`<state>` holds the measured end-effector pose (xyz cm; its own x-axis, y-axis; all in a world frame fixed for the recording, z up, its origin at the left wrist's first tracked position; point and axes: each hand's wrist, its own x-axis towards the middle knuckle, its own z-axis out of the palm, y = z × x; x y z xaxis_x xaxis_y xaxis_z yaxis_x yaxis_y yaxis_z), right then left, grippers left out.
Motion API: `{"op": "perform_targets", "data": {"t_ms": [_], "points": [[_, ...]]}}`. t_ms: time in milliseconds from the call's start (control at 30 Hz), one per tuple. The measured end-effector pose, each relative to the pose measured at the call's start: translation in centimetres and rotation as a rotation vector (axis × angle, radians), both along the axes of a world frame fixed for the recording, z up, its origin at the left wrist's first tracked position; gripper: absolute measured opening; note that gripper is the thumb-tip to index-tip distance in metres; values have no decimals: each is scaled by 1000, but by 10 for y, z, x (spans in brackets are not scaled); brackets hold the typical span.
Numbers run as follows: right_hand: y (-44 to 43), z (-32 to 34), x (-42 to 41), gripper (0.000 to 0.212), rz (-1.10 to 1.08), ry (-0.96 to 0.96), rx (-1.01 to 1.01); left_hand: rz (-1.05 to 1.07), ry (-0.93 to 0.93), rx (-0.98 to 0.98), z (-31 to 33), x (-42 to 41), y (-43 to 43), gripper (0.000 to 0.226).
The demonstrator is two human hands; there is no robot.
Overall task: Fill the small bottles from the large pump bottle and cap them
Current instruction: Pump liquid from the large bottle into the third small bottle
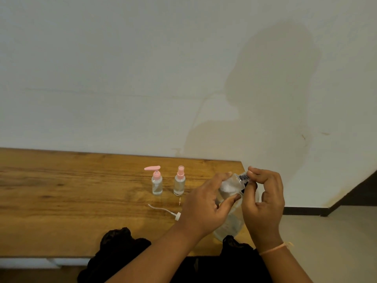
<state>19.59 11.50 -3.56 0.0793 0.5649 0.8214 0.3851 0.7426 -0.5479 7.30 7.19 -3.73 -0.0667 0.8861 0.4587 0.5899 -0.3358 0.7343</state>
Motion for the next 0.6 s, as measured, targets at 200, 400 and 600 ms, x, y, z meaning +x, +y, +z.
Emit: {"op": "perform_targets", "data": {"t_ms": [200,400,600], "points": [[0,-4,1,16,1,-21,-13,-1,6,-43,2,-2,-3,43],[-5,1,-1,18,-12,-5,19,-11,-20,7,-3,0,-2,45],[-2,2,-2,15,6,51,10,-16,-10,33,-2,0,0,43]]}}
